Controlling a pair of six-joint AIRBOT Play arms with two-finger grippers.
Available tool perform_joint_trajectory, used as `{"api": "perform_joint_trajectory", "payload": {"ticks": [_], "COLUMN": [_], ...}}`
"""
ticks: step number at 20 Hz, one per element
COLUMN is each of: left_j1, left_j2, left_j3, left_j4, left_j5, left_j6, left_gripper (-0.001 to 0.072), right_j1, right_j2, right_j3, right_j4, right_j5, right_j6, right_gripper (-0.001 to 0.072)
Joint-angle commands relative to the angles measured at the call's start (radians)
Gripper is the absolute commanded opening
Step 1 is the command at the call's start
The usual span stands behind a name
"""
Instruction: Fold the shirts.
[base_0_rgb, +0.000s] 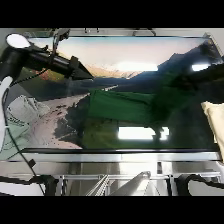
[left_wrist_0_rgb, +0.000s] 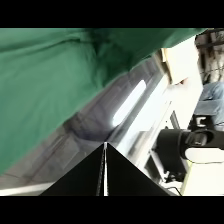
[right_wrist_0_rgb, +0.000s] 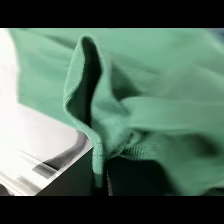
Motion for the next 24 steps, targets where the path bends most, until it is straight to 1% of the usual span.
{"api": "perform_joint_trajectory", "payload": {"ticks": [1, 4, 5, 6, 7, 8, 9, 10, 11, 12, 14, 15, 16, 17, 19, 20, 22, 23, 24], "left_j1": [0.059, 0.081, 0.085, 0.085, 0.085, 0.085, 0.085, 0.085, 0.085, 0.085, 0.085, 0.085, 0.085, 0.085, 0.085, 0.085, 0.085, 0.085, 0.085], "left_j2": [0.073, 0.129, 0.144, 0.162, 0.175, 0.187, 0.201, 0.216, 0.23, 0.241, 0.257, 0.264, 0.272, 0.278, 0.288, 0.292, 0.293, 0.292, 0.291], "left_j3": [-0.136, -0.232, -0.258, -0.286, -0.306, -0.322, -0.338, -0.357, -0.376, -0.391, -0.398, -0.399, -0.399, -0.399, -0.399, -0.399, -0.399, -0.399, -0.399], "left_j4": [-0.003, -0.003, -0.003, -0.003, -0.003, -0.004, -0.026, -0.074, -0.129, -0.171, -0.178, -0.177, -0.177, -0.175, -0.175, -0.175, -0.182, -0.181, -0.181], "left_j5": [-0.001, -0.001, 0.0, 0.004, 0.007, 0.007, 0.007, 0.009, 0.009, 0.008, 0.006, 0.003, -0.003, -0.003, -0.003, -0.004, -0.004, -0.003, 0.003], "left_j6": [0.065, 0.093, 0.099, 0.103, 0.11, 0.112, 0.113, 0.121, 0.143, 0.156, 0.162, 0.162, 0.162, 0.162, 0.161, 0.161, 0.161, 0.161, 0.161], "left_gripper": [0.0022, 0.0022, 0.0022, 0.0022, 0.0022, 0.0022, 0.0022, 0.0022, 0.0022, 0.0022, 0.0022, 0.0022, 0.0022, 0.0022, 0.0022, 0.0022, 0.0022, 0.0022, 0.0021], "right_j1": [0.315, 0.509, 0.561, 0.6, 0.634, 0.66, 0.679, 0.682, 0.671, 0.642, 0.544, 0.477, 0.405, 0.344, 0.215, 0.164, 0.086, 0.056, 0.03], "right_j2": [-0.024, -0.11, -0.15, -0.187, -0.219, -0.238, -0.244, -0.238, -0.224, -0.199, -0.137, -0.102, -0.065, -0.035, 0.027, 0.055, 0.106, 0.12, 0.122], "right_j3": [0.005, 0.005, 0.005, 0.005, 0.005, 0.005, 0.005, 0.009, 0.009, 0.009, 0.009, 0.009, 0.009, 0.008, -0.003, -0.026, -0.118, -0.171, -0.221], "right_j4": [0.002, 0.003, 0.017, 0.066, 0.163, 0.285, 0.438, 0.581, 0.657, 0.66, 0.608, 0.562, 0.486, 0.389, 0.121, 0.024, -0.06, -0.066, -0.065], "right_j5": [-0.269, -0.455, -0.516, -0.556, -0.603, -0.648, -0.669, -0.634, -0.581, -0.517, -0.378, -0.304, -0.242, -0.2, -0.119, -0.088, -0.084, -0.1, -0.117], "right_j6": [0.135, 0.226, 0.224, 0.201, 0.129, 0.006, -0.131, -0.291, -0.383, -0.393, -0.375, -0.344, -0.294, -0.235, -0.095, -0.063, -0.051, -0.051, -0.05], "right_gripper": [0.0013, 0.0013, 0.0015, 0.0108, 0.0333, 0.0375, 0.0375, 0.0375, 0.0362, 0.0362, 0.0362, 0.0354, 0.0339, 0.0339, 0.034, 0.0342, 0.0348, 0.0414, 0.0552]}}
